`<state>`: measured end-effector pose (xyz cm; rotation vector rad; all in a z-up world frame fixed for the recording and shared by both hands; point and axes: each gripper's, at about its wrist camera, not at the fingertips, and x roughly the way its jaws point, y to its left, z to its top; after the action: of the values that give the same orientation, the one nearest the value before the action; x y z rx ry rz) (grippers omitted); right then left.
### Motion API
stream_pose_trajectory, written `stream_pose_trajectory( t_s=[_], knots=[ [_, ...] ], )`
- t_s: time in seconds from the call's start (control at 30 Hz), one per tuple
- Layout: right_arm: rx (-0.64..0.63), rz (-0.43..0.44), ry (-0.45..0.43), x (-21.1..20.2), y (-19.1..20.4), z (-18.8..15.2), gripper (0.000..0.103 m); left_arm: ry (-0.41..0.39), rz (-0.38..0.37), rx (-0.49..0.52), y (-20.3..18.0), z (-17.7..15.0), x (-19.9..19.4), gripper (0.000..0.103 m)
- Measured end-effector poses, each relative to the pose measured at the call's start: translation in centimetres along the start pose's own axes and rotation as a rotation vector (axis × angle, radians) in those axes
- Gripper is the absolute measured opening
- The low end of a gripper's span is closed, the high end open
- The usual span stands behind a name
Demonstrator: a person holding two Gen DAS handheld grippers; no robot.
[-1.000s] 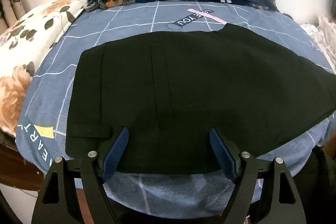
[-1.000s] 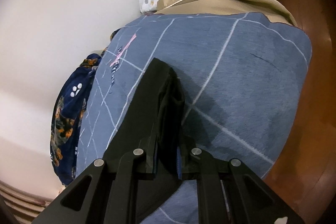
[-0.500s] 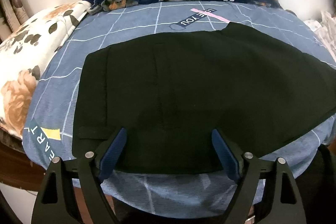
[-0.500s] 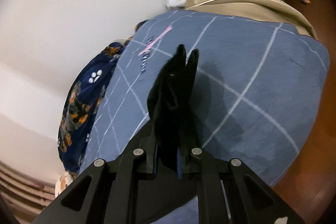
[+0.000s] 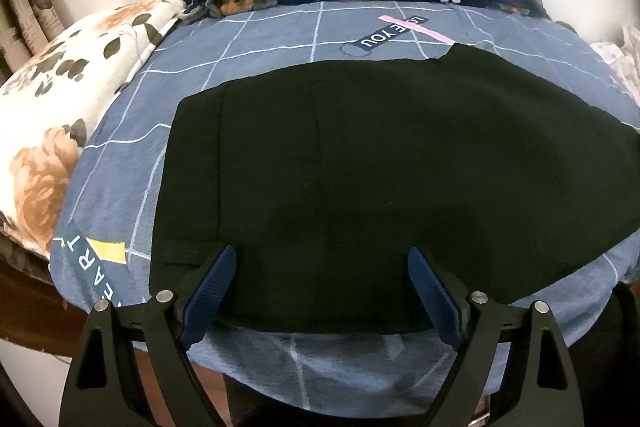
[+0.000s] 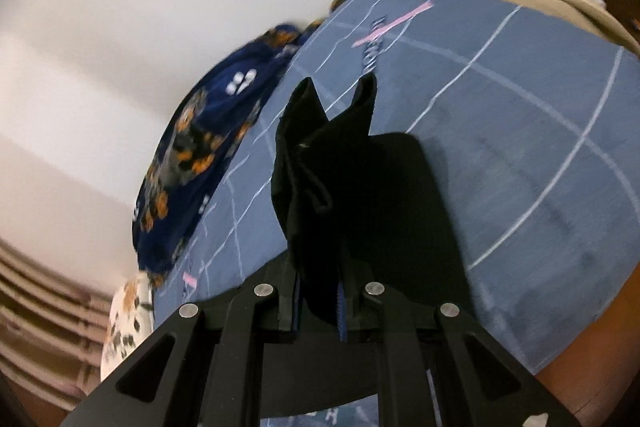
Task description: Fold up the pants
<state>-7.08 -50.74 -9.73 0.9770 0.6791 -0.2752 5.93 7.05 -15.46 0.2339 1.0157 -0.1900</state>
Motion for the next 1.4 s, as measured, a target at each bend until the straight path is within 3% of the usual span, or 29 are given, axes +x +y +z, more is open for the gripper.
stream_pose_trajectory(
  t_s=[0.57, 1.4],
  knots=[
    [-0.105, 0.031, 0.158, 4.3, 4.1, -4.9, 0.012, 0.004, 0.022, 0.001, 0.0, 0.0, 0.2, 0.088],
    [-0.169, 0.017, 0.219, 6.5, 5.4, -6.8, 0.012, 0.005, 0.040, 0.004, 0.2, -0.1, 0.4, 0.092]
  ],
)
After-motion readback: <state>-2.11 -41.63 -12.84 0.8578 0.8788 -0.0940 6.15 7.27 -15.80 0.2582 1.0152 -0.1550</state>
